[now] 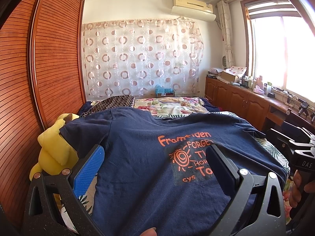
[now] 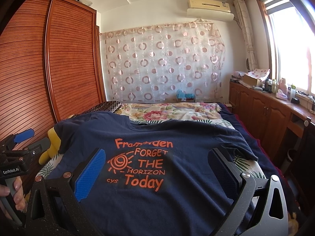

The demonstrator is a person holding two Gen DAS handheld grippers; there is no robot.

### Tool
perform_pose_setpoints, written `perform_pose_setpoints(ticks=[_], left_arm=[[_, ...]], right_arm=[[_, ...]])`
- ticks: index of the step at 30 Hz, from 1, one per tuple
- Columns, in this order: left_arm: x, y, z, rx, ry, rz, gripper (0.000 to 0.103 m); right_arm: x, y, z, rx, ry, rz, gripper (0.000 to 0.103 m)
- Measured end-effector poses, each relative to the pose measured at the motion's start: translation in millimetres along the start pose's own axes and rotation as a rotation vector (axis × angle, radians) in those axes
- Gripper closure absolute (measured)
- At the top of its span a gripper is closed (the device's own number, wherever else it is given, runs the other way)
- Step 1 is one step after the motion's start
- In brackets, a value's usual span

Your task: Fold small clothes

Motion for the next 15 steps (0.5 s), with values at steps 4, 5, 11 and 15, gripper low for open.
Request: perform_pose_setpoints(ticks=[4, 5, 11, 15], left_arm=[[1, 1, 0, 0.0, 0.002, 0.001, 0.0], [1, 1, 0, 0.0, 0.001, 0.002, 0.0], [-2, 4, 3, 0.006, -0.007, 0.015, 0.0], [-17, -3, 12, 0.006, 0.013, 0.051, 0.0]], right_arm=[[0, 0, -1, 0.002, 0.001, -0.001, 0.0], [0, 0, 0, 0.002, 0.0, -0.001, 0.0], [-1, 0, 0, 0.002, 0.001, 0.003, 0.0], [-11, -6, -1, 0.005, 0.022, 0.038, 0.0]])
Point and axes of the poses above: each gripper's, at about its wrist camera, not at the fingertips, and x roughly against the way its jaws point, z to its left, y to its top, the point moved 3 cm from there along -x, roughly the way its jaws point, and after that the axes turned 1 degree about -z, right-handed, at the moved point
